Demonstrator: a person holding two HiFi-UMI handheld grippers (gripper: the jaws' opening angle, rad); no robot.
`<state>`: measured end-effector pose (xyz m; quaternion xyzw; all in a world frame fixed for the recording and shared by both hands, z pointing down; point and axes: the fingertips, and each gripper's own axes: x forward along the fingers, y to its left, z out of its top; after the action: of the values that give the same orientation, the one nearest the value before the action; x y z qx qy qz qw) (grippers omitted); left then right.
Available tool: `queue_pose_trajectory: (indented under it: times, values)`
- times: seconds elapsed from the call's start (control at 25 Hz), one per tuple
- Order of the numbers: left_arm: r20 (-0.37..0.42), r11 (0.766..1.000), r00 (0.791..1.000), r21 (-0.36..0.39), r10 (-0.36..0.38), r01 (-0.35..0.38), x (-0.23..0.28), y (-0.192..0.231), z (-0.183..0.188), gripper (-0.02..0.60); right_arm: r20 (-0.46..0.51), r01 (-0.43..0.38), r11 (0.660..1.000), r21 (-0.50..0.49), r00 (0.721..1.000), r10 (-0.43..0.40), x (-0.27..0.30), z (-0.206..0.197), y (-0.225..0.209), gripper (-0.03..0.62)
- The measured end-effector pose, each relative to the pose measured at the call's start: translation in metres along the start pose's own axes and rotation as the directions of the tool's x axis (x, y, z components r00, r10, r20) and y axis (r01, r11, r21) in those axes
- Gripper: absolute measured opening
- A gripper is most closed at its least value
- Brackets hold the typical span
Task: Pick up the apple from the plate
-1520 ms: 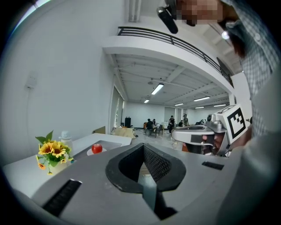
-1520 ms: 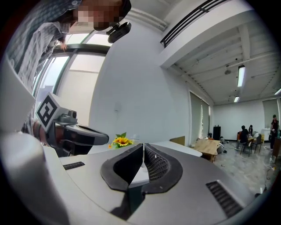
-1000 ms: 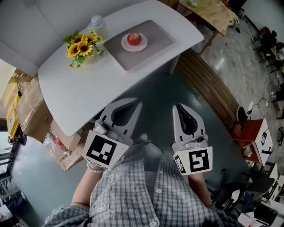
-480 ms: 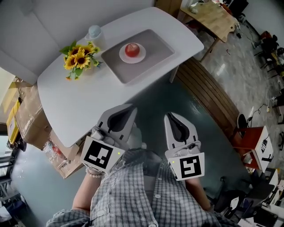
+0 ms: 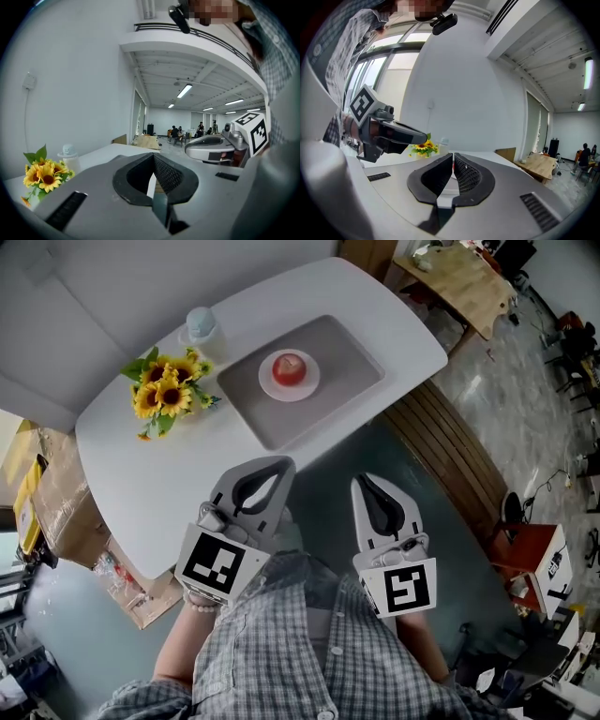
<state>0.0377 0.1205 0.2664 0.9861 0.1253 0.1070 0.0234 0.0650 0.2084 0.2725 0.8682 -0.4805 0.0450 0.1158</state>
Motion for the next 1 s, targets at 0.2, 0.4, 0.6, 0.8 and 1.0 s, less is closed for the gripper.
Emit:
queue_pose_trajectory:
  times: [0.2,0.4,0.6,0.8,1.0]
  values:
    - [0.0,0.999,0.999,-0.032,0.035,-0.035,0.011,0.046,-0.001,0.009,-0.015,-0.036,0.999,-0.037,0.999,0.035,0.051,0.009,-0.001,0.026]
    - [0.0,0.996,0.998,-0.064,0.06,-0.06,0.019,0.078,-0.004,0.009,-0.021,-0.048,0.997,-0.06,0.999,0.047,0.083,0.017,-0.002,0.026]
    - [-0.003,0.995,0.997,-0.07,0.071,-0.071,0.024,0.102,-0.01,0.009,-0.02,-0.025,0.999,-0.038,1.0,0.024,0.105,0.015,-0.007,0.026]
    - [-0.019,0.992,0.996,-0.086,0.088,-0.09,0.029,0.112,-0.013,0.009,-0.029,-0.036,0.998,-0.048,0.999,0.035,0.123,0.015,-0.019,0.026]
    - [-0.045,0.984,0.989,-0.106,0.142,-0.146,0.036,0.131,-0.017,0.009,-0.038,-0.069,0.996,-0.055,0.997,0.067,0.152,0.015,-0.033,0.026]
